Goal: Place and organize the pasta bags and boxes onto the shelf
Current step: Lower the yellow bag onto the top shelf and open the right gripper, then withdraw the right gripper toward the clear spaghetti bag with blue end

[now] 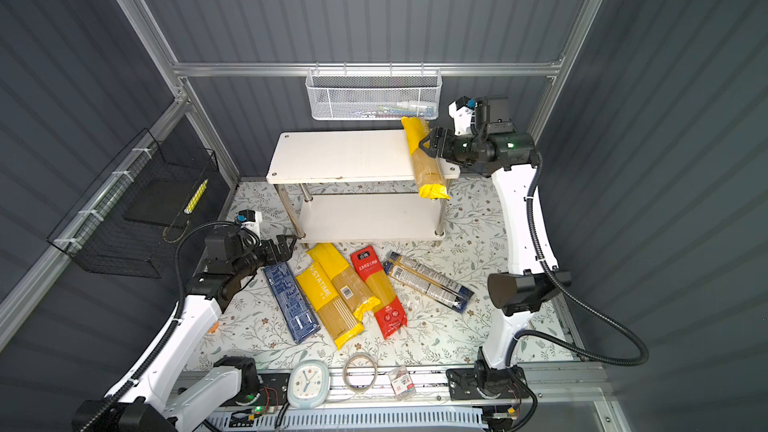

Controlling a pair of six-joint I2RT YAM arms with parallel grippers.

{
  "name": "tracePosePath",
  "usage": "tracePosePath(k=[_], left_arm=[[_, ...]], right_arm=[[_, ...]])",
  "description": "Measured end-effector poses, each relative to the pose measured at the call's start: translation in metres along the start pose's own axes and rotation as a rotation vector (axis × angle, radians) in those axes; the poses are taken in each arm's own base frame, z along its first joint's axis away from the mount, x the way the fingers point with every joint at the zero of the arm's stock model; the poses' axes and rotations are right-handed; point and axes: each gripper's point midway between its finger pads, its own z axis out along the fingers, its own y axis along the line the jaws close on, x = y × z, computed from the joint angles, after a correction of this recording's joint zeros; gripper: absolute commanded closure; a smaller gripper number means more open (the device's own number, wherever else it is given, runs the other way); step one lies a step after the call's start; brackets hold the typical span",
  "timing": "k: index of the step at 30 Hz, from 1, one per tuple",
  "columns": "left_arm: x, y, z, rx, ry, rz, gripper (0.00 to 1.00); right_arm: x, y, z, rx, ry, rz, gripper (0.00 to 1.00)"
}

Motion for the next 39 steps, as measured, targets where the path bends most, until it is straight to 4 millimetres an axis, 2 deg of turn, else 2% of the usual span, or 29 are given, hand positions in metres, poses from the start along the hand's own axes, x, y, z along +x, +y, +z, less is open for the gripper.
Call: tracePosePath(k=[3, 10, 13, 16, 22, 27, 30, 34, 39], left_arm=[[0.000, 0.000, 0.000, 0.000, 0.000, 0.000, 0.00], [0.002, 0.001, 0.000, -0.003, 0.006, -0.005, 0.00], [0.002, 0.000, 0.000, -0.002, 0.008, -0.008, 0.00], [-0.004, -0.002, -0.003, -0.001, 0.008, -0.008, 0.00], [-0.018, -0.010, -0.012, 0.014, -0.001, -0.005, 0.00], [-0.020, -0.018, -0.019, 0.035, 0.035, -0.007, 0.00], [-0.019, -0.022, -0.020, 0.052, 0.058, 0.005, 0.00], [-0.012, -0.019, -0.019, 0.043, 0.085, 0.032, 0.00], [-0.003, -0.015, -0.007, 0.041, 0.134, 0.037, 0.00]], right_arm=[[-0.005, 0.006, -0.012, 0.000, -0.032, -0.017, 0.02], [-0.020, 0.026, -0.044, -0.020, -0.135, -0.085, 0.01], [-0.014, 0.031, -0.056, -0.029, -0.156, -0.104, 0.01], [0.002, 0.031, -0.066, -0.030, -0.155, -0.116, 0.01], [0.051, 0.027, -0.093, -0.019, -0.166, -0.134, 0.01], [0.106, 0.026, -0.129, -0.023, -0.202, -0.171, 0.01], [0.142, 0.020, -0.140, -0.027, -0.208, -0.184, 0.01], [0.183, 0.005, -0.133, -0.032, -0.168, -0.153, 0.01], [0.238, -0.019, -0.096, -0.038, -0.022, -0.077, 0.01]])
